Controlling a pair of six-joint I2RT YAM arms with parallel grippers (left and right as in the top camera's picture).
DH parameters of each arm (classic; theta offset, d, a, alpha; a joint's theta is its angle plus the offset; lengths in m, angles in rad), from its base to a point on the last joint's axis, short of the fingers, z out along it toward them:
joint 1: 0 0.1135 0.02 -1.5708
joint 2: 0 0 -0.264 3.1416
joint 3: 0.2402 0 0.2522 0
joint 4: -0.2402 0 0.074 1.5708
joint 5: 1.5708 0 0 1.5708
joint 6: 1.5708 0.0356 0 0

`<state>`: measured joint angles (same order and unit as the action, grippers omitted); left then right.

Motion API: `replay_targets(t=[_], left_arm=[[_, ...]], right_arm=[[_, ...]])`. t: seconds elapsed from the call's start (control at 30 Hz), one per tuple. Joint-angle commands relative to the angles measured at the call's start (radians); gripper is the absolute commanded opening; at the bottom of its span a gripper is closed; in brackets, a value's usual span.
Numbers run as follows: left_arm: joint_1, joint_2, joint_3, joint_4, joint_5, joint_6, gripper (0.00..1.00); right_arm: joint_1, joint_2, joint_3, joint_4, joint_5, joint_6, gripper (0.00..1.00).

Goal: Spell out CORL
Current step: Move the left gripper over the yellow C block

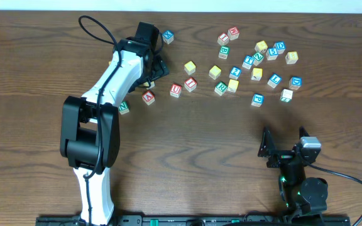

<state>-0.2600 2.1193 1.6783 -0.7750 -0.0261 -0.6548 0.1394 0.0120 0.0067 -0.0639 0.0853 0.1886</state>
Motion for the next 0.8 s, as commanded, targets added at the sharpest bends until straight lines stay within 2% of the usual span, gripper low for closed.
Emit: replay_targets(t=[0.0,0.5,0.57,0.6,0.7,0.77], left_arm=[[-0.002,0.025,0.014,0.006,-0.02,-0.006,0.98],[-0.021,0.079,0.013,0.035,-0.012,-0.006,0.99],[-0.023,0.079,0.012,0.041,-0.012,-0.006,0.96],[-0.023,0.079,0.013,0.044,-0.012,-0.006,0.91],[-0.023,0.079,0.013,0.044,-0.012,-0.006,0.9],[-0.023,0.079,0.012,0.044,-0.012,-0.006,0.84]], right_arm=[[-0.007,-0.005,-0.002,-0.004,0.002,-0.014,0.99],[-0.007,-0.005,-0.002,-0.004,0.002,-0.014,0.99],[-0.007,-0.005,-0.002,-0.004,0.002,-0.014,0.99],[-0.007,-0.005,-0.002,-0.004,0.002,-0.014,0.99],[-0.007,-0.005,-0.002,-0.004,0.002,-0.014,0.99],[-0.007,-0.005,-0.002,-0.004,0.002,-0.014,0.99]])
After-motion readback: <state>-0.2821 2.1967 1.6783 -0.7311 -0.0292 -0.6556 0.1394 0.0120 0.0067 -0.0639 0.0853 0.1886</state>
